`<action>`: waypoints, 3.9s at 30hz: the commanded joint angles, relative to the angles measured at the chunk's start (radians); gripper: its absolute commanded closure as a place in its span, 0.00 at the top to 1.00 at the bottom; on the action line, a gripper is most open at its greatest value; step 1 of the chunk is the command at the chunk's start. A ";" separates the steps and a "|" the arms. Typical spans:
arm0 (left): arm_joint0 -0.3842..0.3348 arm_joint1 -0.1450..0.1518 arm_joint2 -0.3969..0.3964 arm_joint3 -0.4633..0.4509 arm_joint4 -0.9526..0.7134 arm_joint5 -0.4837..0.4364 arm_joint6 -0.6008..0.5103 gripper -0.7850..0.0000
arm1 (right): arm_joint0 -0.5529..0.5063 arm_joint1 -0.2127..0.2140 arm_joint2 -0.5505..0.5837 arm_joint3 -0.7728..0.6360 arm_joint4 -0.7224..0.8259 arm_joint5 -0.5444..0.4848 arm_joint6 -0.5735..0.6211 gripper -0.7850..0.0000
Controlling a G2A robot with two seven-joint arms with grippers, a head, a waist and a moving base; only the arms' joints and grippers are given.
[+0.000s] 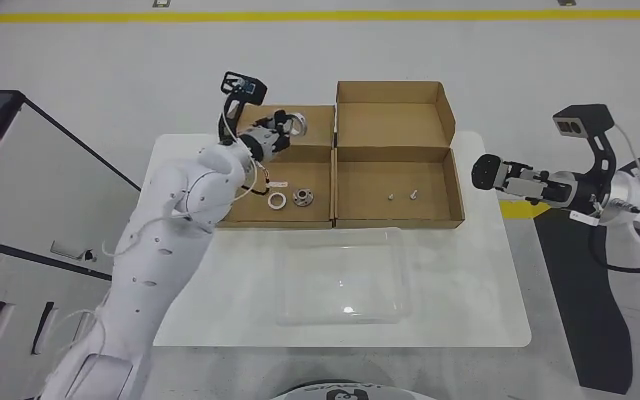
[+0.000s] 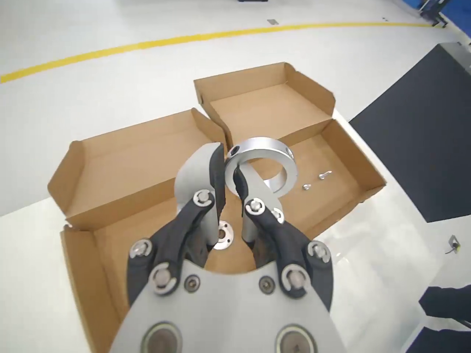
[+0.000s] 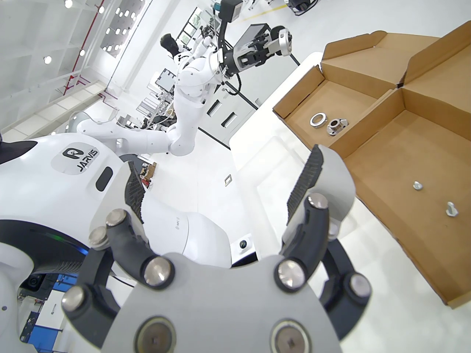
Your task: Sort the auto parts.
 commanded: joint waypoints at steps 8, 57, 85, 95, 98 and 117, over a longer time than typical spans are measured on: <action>-0.004 0.007 0.001 0.062 0.139 0.013 -0.091 0.00 | 0.000 0.000 0.000 0.000 0.000 0.000 0.000 1.00; 0.031 -0.002 0.047 0.331 0.443 -0.067 -0.225 0.00 | 0.000 0.000 0.000 0.000 0.000 0.000 0.000 1.00; 0.040 -0.023 0.073 0.422 0.465 -0.075 -0.208 0.00 | 0.000 0.000 0.000 0.000 0.000 0.000 0.000 1.00; 0.034 -0.031 0.071 0.425 0.451 -0.084 -0.203 0.27 | 0.000 0.000 0.000 0.000 0.000 0.000 0.000 1.00; 0.034 -0.032 0.067 0.426 0.449 -0.084 -0.198 0.40 | 0.000 0.000 0.000 0.000 0.000 0.000 0.000 1.00; 0.086 -0.030 0.009 0.289 0.400 -0.098 -0.173 1.00 | 0.000 0.000 0.000 0.000 0.000 0.000 0.000 1.00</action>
